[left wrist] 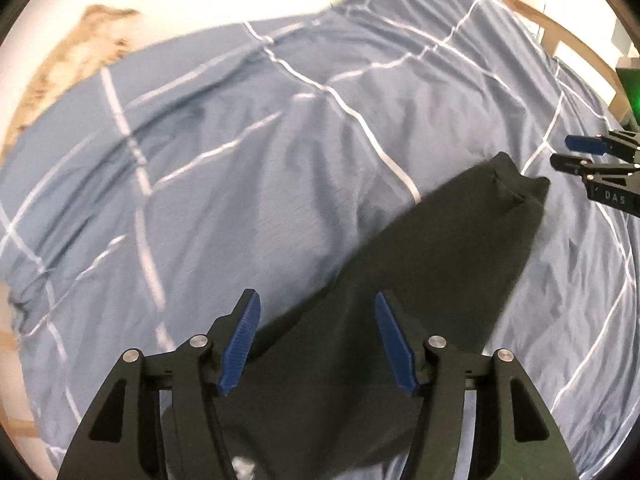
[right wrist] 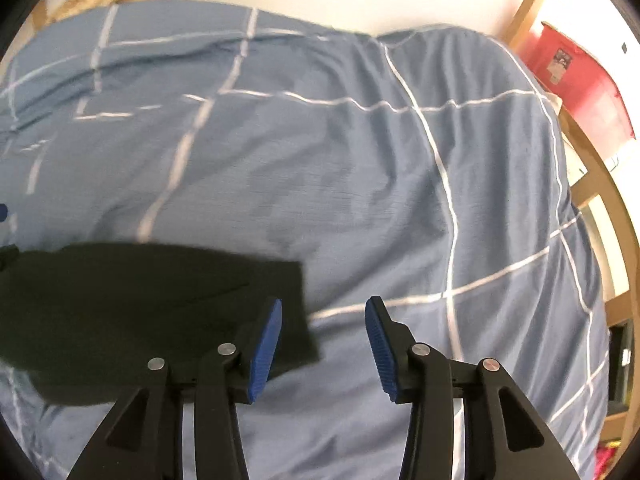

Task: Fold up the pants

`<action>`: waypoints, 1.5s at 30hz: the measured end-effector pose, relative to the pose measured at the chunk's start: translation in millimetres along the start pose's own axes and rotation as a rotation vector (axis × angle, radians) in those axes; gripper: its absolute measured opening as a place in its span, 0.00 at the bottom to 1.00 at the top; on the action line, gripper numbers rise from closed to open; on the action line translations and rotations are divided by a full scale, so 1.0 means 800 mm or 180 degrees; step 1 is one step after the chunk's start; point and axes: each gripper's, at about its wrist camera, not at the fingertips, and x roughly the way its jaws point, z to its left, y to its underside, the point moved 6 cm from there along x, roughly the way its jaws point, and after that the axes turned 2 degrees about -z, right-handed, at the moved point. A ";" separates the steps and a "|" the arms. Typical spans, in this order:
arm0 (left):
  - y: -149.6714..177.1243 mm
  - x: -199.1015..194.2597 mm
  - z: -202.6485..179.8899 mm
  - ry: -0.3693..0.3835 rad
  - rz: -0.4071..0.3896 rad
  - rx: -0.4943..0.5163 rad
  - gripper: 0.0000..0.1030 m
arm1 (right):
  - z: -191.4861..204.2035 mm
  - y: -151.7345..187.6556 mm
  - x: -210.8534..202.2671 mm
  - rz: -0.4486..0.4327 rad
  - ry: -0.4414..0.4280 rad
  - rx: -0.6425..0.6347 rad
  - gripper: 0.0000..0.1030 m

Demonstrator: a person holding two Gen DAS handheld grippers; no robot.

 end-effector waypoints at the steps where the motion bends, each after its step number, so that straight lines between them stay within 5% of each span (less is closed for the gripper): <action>1: 0.010 -0.014 0.008 -0.0068 -0.0050 0.0004 0.61 | 0.010 0.005 -0.007 -0.0036 -0.0071 0.0003 0.43; 14: 0.168 -0.080 0.133 -0.0158 0.0303 -0.0211 0.62 | 0.220 0.083 -0.095 0.0008 -0.0924 -0.0091 0.43; 22: 0.148 -0.029 0.199 0.0225 0.0428 -0.0030 0.62 | 0.293 0.057 -0.082 0.0032 -0.0909 0.0013 0.43; 26: 0.141 0.015 0.213 0.0597 0.0623 -0.0255 0.61 | 0.309 0.040 -0.069 0.0033 -0.0870 0.0130 0.43; 34: 0.164 0.089 0.218 0.0891 0.0968 -0.0751 0.60 | 0.315 0.000 -0.023 0.0123 -0.0856 0.0412 0.43; 35: 0.166 0.092 0.219 0.0897 0.0972 -0.0809 0.53 | 0.318 -0.003 -0.017 0.0134 -0.0865 0.0377 0.43; 36: 0.167 0.093 0.221 0.0915 0.0972 -0.0853 0.31 | 0.321 -0.004 -0.014 0.0154 -0.0869 0.0340 0.43; 37: 0.169 0.093 0.222 0.0917 0.0967 -0.0891 0.20 | 0.325 -0.004 -0.009 0.0185 -0.0879 0.0291 0.43; 45: 0.161 0.057 0.250 0.0733 0.0599 -0.1012 0.11 | 0.361 -0.012 0.021 0.0279 -0.1022 0.0080 0.43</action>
